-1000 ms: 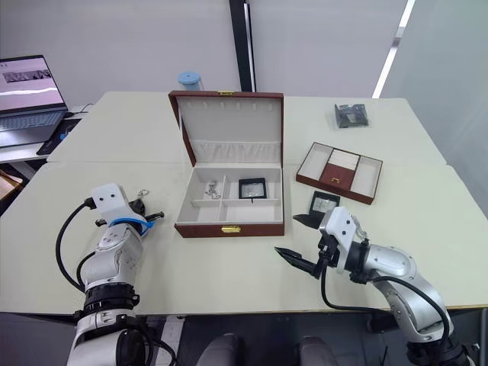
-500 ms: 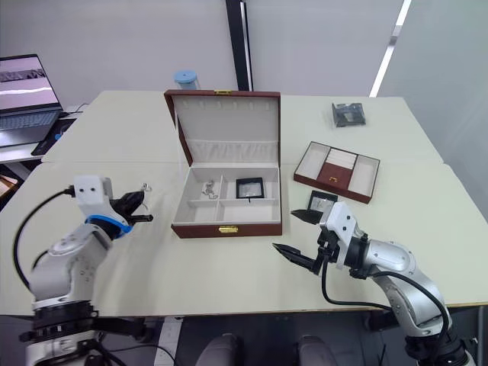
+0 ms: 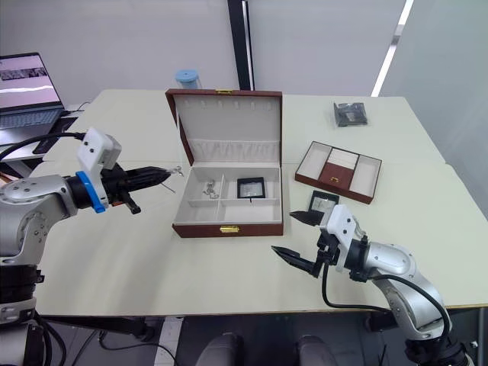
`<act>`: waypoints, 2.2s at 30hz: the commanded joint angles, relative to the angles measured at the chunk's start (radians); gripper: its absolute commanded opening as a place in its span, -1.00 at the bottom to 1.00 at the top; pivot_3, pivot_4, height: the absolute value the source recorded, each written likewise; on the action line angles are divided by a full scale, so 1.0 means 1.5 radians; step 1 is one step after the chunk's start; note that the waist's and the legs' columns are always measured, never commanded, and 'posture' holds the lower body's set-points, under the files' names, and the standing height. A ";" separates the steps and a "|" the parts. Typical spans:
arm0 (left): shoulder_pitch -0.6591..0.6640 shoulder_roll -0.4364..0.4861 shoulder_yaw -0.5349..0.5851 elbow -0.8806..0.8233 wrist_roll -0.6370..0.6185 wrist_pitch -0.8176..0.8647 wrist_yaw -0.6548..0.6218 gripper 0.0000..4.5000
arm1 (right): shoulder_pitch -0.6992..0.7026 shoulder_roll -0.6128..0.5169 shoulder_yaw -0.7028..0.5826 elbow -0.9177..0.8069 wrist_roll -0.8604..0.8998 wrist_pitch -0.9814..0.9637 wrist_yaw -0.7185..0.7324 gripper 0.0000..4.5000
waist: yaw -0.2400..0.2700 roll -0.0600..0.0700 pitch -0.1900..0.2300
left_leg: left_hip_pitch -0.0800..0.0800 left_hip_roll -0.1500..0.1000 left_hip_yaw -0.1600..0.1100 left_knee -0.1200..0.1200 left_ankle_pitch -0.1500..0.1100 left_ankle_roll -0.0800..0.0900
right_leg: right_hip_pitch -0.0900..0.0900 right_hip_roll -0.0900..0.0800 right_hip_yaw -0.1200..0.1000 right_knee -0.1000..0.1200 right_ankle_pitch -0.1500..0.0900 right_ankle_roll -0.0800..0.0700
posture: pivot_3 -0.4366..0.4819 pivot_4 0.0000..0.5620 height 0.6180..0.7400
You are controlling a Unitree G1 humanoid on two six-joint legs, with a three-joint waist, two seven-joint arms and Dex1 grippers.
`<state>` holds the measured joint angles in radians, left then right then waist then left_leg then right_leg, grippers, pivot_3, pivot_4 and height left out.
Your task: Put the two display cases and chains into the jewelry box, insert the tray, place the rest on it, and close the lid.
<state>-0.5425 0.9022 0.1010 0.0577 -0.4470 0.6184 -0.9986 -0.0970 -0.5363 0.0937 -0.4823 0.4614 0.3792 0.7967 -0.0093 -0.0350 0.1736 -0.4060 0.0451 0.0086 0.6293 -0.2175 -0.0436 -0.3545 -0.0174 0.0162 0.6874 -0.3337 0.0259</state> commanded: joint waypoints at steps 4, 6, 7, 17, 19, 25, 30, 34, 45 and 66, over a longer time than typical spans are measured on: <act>-0.056 0.003 -0.075 0.036 0.041 -0.037 -0.087 -0.99 | 0.037 -0.003 -0.030 -0.083 0.003 -0.004 -0.042 1.00 | -0.001 0.000 0.000 | -0.002 0.000 0.000 0.000 0.000 0.000 | -0.002 0.001 0.000 0.001 0.000 0.000 | -0.05 -0.47 1.00; -0.069 -0.005 -0.090 0.048 0.052 -0.048 -0.099 -0.99 | 0.045 -0.002 -0.032 -0.091 0.001 -0.003 -0.052 1.00 | -0.001 0.000 0.000 | -0.002 0.000 0.000 0.000 0.000 0.000 | -0.002 0.002 0.000 0.001 0.000 0.000 | -0.05 -0.47 1.00; -0.074 -0.009 -0.099 0.055 0.060 -0.055 -0.104 -0.99 | 0.049 -0.003 -0.033 -0.094 -0.001 -0.003 -0.056 1.00 | 0.000 0.000 0.000 | -0.002 0.000 0.000 0.000 0.000 0.000 | -0.002 0.003 0.000 0.001 0.000 0.000 | -0.05 -0.47 1.00; -0.073 -0.005 -0.140 0.080 0.105 -0.073 -0.153 -0.99 | 0.075 -0.003 -0.035 -0.106 -0.007 -0.009 -0.078 1.00 | 0.000 0.000 0.000 | -0.003 0.000 0.000 0.001 0.000 0.000 | -0.003 0.004 0.000 0.001 0.000 0.000 | -0.05 -0.47 1.00; -0.071 -0.002 -0.140 0.084 0.115 -0.079 -0.154 -0.99 | 0.075 -0.003 -0.035 -0.104 -0.008 -0.010 -0.079 1.00 | 0.000 0.000 0.000 | -0.003 0.000 -0.001 0.001 0.000 0.000 | -0.003 0.004 0.000 0.001 0.000 0.000 | -0.05 -0.47 1.00; -0.063 -0.002 -0.129 0.092 0.127 -0.084 -0.152 -0.85 | 0.072 -0.004 -0.032 -0.097 -0.009 -0.011 -0.078 1.00 | 0.000 0.000 0.000 | -0.003 0.000 -0.001 0.001 0.000 0.000 | -0.003 0.003 0.000 0.001 0.000 0.000 | -0.05 -0.47 1.00; -0.060 -0.010 -0.122 0.095 0.126 -0.086 -0.146 -0.22 | 0.065 -0.005 -0.031 -0.093 -0.007 -0.009 -0.076 1.00 | 0.000 0.000 0.000 | -0.003 0.000 -0.001 0.001 0.000 0.000 | -0.003 0.003 0.000 0.001 0.000 0.000 | -0.05 -0.47 1.00; -0.047 -0.012 -0.104 0.085 0.111 -0.075 -0.136 0.29 | 0.059 -0.012 -0.037 -0.088 -0.001 -0.004 -0.068 1.00 | 0.000 0.000 0.000 | -0.003 0.000 -0.001 0.001 0.000 0.000 | -0.003 0.003 0.000 0.001 0.000 0.000 | -0.05 -0.47 1.00; 0.088 -0.019 0.070 -0.015 -0.020 0.036 -0.077 0.98 | 0.039 -0.089 -0.162 0.023 0.066 0.005 0.013 1.00 | -0.002 0.000 0.000 | -0.003 0.001 -0.001 0.001 0.000 0.000 | -0.003 0.000 0.000 0.001 0.000 0.000 | -0.05 -0.47 1.00; 0.429 0.009 0.313 0.026 0.040 -0.073 0.063 0.98 | 0.004 -0.210 -0.267 0.369 -0.024 -0.097 0.118 1.00 | -0.011 0.000 0.000 | -0.002 0.001 0.000 0.001 0.000 0.000 | -0.002 -0.001 0.000 0.002 0.000 0.000 | -0.05 -0.47 1.00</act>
<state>0.0871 0.9140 0.5356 0.0946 -0.3947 0.5418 -0.9147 -0.0765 -0.8348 -0.2883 0.0665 0.4418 0.2655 0.9677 -0.0261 -0.0348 0.1737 -0.4089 0.0459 0.0084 0.6307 -0.2175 -0.0433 -0.3575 -0.0190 0.0161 0.6899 -0.3337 0.0255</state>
